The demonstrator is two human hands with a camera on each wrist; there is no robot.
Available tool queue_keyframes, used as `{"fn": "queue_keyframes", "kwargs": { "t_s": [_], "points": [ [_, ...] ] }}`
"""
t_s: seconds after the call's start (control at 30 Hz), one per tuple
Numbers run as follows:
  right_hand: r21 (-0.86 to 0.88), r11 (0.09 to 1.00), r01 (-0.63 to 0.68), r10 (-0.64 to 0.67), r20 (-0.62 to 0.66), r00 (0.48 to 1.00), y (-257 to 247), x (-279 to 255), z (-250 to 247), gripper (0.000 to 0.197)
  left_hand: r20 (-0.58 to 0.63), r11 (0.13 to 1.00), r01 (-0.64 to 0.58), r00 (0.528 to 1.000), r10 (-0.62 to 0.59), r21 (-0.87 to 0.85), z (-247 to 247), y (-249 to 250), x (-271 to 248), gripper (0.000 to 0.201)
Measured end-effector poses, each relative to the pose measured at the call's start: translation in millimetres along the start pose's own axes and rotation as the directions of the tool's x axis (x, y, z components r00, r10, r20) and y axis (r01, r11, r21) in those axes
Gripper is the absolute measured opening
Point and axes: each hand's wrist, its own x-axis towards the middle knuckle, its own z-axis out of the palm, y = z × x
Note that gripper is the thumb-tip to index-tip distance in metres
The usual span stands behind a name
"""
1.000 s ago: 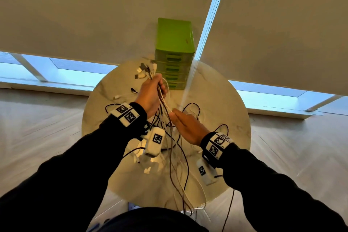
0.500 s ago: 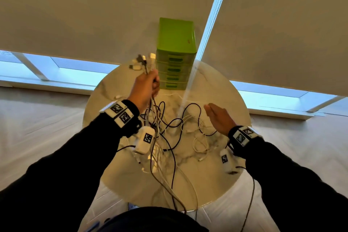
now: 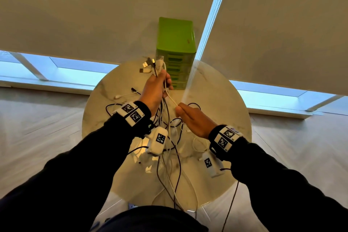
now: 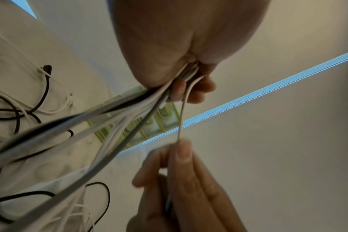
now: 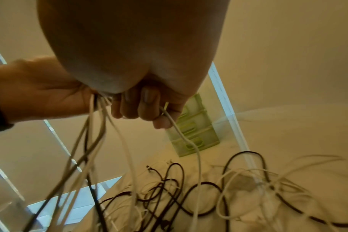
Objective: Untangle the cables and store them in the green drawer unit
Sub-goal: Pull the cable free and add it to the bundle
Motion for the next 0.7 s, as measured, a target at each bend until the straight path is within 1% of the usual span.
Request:
{"fn": "queue_keyframes", "kwargs": {
  "t_s": [0.07, 0.17, 0.27, 0.37, 0.47, 0.57, 0.63, 0.7],
  "points": [
    [-0.035, 0.997, -0.075, 0.076, 0.034, 0.997, 19, -9, -6, 0.033, -0.016, 0.998, -0.032, 0.999, 0.031, -0.057, -1, -1, 2, 0.033],
    [-0.117, 0.974, -0.194, 0.202, 0.054, 0.978, 56, -27, -18, 0.03, -0.031, 0.996, -0.076, 0.997, 0.075, -0.036, 1, -4, 4, 0.032],
    [-0.192, 0.951, -0.241, 0.252, 0.032, 0.967, 85, -43, -32, 0.028, -0.023, 0.994, -0.107, 0.994, 0.108, 0.034, 5, -6, 5, 0.031],
    [-0.214, 0.942, -0.258, 0.266, 0.007, 0.964, 100, -58, -44, 0.025, -0.026, 0.991, -0.129, 0.991, 0.13, 0.025, 11, -3, 4, 0.029],
    [-0.2, 0.935, -0.292, 0.292, -0.029, 0.956, 108, -73, -55, 0.028, -0.045, 0.99, -0.134, 0.99, 0.136, 0.037, 11, 0, 5, 0.026],
    [-0.179, 0.92, -0.349, 0.346, -0.049, 0.937, 104, -83, -66, 0.029, -0.062, 0.991, -0.123, 0.99, 0.126, 0.059, 15, -3, 5, 0.024],
    [-0.232, 0.887, -0.399, 0.41, -0.003, 0.912, 94, -84, -68, 0.023, -0.054, 0.99, -0.117, 0.991, 0.122, 0.081, 28, -8, 0, 0.024],
    [-0.278, 0.862, -0.424, 0.462, 0.085, 0.883, 76, -81, -63, 0.023, 0.0, 0.988, -0.109, 0.994, 0.11, 0.109, 50, -17, -8, 0.024]
  ]
}}
